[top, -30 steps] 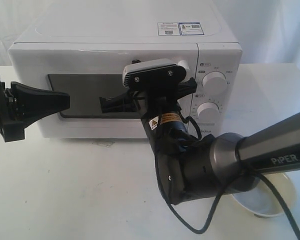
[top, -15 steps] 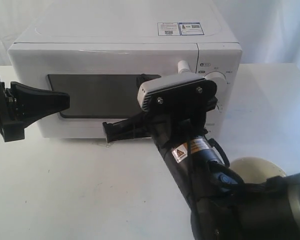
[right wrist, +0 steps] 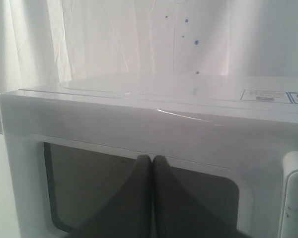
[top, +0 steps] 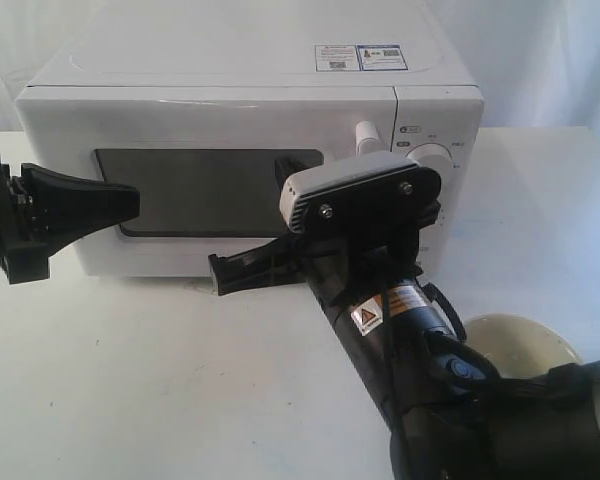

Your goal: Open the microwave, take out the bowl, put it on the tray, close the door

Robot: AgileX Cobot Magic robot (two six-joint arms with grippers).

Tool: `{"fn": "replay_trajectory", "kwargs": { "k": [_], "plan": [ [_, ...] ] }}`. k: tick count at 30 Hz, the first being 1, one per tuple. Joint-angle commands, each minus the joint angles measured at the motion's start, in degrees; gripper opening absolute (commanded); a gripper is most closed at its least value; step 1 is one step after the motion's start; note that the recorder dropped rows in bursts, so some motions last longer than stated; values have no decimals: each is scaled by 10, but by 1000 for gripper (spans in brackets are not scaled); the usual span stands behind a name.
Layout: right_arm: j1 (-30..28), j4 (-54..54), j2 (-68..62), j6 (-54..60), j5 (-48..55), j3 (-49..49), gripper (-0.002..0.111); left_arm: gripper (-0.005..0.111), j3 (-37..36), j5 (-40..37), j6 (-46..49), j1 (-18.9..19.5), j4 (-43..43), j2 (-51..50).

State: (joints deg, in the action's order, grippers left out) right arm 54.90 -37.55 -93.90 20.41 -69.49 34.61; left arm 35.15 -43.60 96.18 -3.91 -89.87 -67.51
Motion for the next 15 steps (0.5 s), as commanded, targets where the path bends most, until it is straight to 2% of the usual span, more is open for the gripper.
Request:
{"fn": "replay_trajectory", "kwargs": {
  "k": [1, 12, 15],
  "plan": [
    [0, -3, 5, 4, -5, -5, 0, 0, 3, -9, 0, -2, -5, 1],
    [0, -11, 12, 3, 83, -6, 0, 0, 3, -9, 0, -2, -5, 1],
    [0, -12, 42, 3, 145, -7, 0, 0, 3, -9, 0, -2, -5, 1]
  ]
}}
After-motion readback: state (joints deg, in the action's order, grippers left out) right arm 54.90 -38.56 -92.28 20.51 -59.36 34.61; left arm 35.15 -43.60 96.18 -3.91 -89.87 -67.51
